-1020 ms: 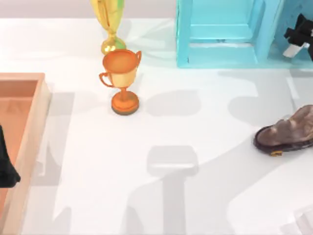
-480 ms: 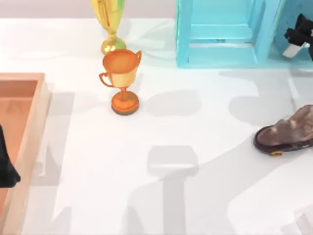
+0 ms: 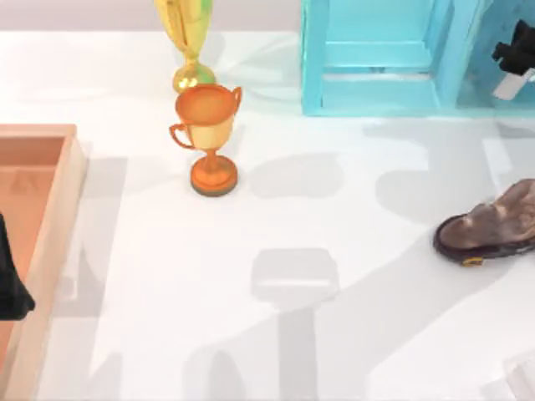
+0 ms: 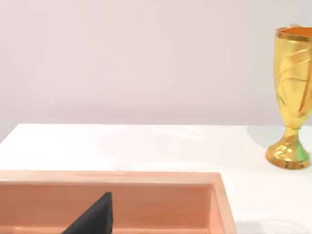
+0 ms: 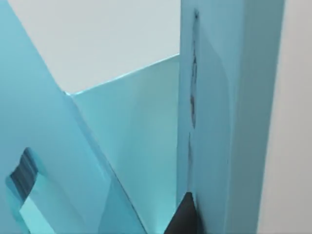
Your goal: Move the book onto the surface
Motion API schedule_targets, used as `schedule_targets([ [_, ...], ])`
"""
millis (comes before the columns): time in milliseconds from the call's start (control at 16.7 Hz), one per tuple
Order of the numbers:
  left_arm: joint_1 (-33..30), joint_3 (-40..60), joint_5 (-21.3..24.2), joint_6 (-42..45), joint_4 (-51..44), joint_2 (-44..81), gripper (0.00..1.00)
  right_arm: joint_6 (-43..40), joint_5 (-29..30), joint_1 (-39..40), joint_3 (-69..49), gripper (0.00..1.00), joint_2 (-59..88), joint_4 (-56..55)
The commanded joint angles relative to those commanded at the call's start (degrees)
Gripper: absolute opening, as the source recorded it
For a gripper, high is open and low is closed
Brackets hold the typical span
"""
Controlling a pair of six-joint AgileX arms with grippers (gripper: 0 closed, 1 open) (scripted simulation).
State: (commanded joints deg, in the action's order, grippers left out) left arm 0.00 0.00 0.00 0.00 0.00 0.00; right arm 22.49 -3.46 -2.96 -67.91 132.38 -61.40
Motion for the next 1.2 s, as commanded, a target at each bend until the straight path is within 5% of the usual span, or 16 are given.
schedule_targets([
  [720, 0.00, 0.00, 0.00, 0.00, 0.00, 0.00, 1.00, 0.01, -1.78, -0.82, 24.36, 0.00, -54.91, 25.95],
  [1200, 0.00, 0.00, 0.00, 0.00, 0.00, 0.00, 1.00, 0.94, -1.88, -1.23, 29.36, 0.00, -62.51, 31.27],
])
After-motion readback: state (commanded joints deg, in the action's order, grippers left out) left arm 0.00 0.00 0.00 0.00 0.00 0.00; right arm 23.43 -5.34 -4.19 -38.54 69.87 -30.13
